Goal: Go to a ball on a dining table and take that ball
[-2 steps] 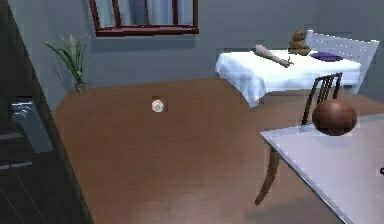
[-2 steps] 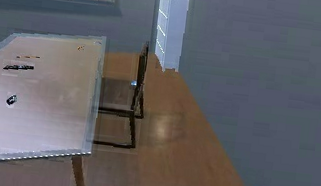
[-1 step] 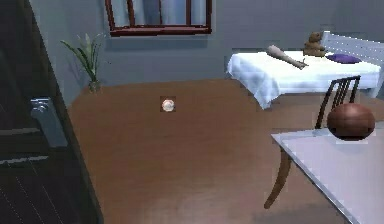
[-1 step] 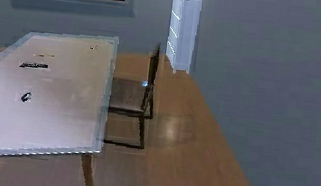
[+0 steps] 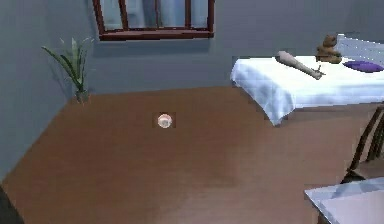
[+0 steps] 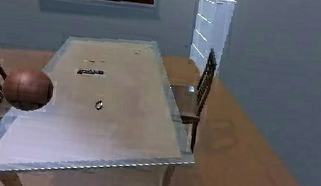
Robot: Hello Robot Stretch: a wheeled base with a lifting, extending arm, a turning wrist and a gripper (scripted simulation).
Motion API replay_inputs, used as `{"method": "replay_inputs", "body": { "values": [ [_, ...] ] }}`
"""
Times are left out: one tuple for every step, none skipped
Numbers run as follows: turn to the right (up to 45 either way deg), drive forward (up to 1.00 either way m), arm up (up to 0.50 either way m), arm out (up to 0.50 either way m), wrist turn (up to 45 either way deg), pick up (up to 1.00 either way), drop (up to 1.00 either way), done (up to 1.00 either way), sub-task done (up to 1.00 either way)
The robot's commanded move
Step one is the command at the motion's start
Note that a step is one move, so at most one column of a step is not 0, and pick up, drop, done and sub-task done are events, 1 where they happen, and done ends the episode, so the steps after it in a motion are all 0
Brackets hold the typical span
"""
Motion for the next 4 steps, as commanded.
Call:
{"method": "replay_inputs", "body": {
  "values": [
    [-30.0, 0.0, 0.0, 0.0, 0.0, 0.0, 0.0, 0.0, 0.0],
    [45.0, 0.0, 0.0, 0.0, 0.0, 0.0, 0.0, 0.0, 0.0],
    [3.0, 0.0, 0.0, 0.0, 0.0, 0.0, 0.0, 0.0, 0.0],
    [0.0, 0.75, 0.0, 0.0, 0.0, 0.0, 0.0, 0.0, 0.0]
  ]
}}
